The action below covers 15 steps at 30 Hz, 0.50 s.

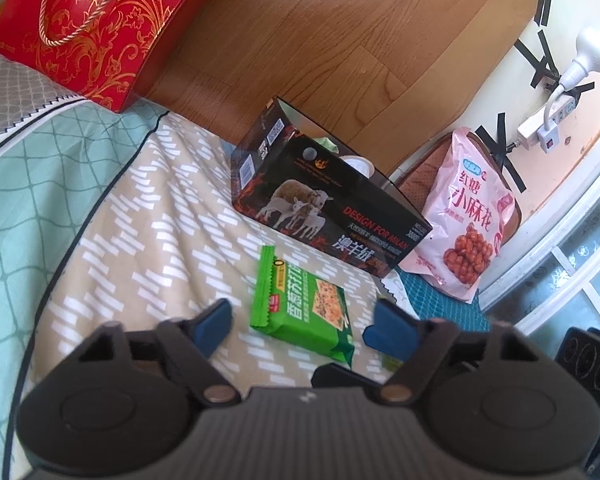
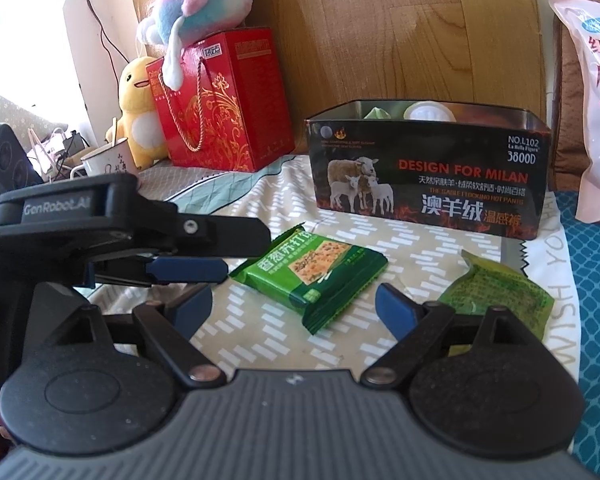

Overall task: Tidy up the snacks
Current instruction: 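Close the left gripper on the green cracker box and lift it, then carry the green cracker box into the tin box and release it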

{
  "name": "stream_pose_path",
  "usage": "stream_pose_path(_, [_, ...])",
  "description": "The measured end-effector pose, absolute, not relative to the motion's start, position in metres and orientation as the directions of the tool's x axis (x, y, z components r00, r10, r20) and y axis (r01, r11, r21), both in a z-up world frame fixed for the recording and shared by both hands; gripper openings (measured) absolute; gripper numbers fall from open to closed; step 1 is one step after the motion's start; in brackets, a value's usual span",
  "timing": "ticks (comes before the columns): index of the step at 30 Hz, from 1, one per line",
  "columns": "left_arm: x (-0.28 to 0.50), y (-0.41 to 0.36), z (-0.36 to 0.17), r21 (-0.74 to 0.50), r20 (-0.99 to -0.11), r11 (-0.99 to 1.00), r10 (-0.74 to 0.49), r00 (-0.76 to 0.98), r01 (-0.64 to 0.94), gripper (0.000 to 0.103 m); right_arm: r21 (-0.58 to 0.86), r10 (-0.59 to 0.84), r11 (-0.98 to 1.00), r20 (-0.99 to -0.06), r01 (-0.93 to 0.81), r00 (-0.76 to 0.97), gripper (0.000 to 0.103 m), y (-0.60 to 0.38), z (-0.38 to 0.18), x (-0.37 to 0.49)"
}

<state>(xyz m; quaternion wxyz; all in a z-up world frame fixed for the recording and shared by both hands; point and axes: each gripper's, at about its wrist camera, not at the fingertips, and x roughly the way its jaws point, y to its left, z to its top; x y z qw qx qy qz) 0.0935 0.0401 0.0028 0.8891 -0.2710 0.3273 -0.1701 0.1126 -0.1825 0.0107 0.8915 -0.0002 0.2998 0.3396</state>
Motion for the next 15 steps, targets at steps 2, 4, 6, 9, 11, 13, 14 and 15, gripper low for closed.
stream_pose_path(2, [0.096,0.039,0.000,-0.600,-0.501,0.790,-0.494,0.710,0.127,0.048,0.199,0.595,0.776,-0.545,-0.598,0.591,0.084,-0.182,0.010,0.114])
stream_pose_path(4, [0.098,0.037,-0.002,-0.607,-0.509,0.784,-0.508,0.695,0.129,0.029,0.181,0.580,0.780,-0.569,-0.599,0.583,0.066,-0.177,0.008,0.117])
stream_pose_path(6, [0.097,0.035,-0.003,-0.606,-0.513,0.785,-0.509,0.691,0.128,0.024,0.125,0.541,0.799,-0.576,-0.588,0.612,0.057,-0.172,0.009,0.113])
stream_pose_path(9, [0.093,0.035,0.001,-0.595,-0.492,0.793,-0.490,0.719,0.133,0.024,0.090,0.508,0.821,-0.565,-0.564,0.650,0.037,-0.173,0.010,0.109])
stream_pose_path(11, [0.087,0.032,0.010,-0.590,-0.466,0.794,-0.485,0.740,0.149,0.024,0.102,0.524,0.820,-0.529,-0.563,0.667,0.036,-0.180,0.013,0.106])
stream_pose_path(13, [0.082,0.026,0.026,-0.569,-0.430,0.801,-0.480,0.765,0.183,0.025,0.072,0.520,0.828,-0.472,-0.556,0.712,0.036,-0.183,0.019,0.096])
stream_pose_path(14, [0.082,0.022,0.036,-0.555,-0.408,0.806,-0.480,0.776,0.206,0.025,0.038,0.510,0.834,-0.435,-0.551,0.742,0.036,-0.184,0.025,0.091])
stream_pose_path(15, [0.085,0.019,0.045,-0.546,-0.389,0.806,-0.485,0.783,0.227,0.025,0.009,0.502,0.839,-0.400,-0.544,0.767,0.036,-0.184,0.033,0.088])
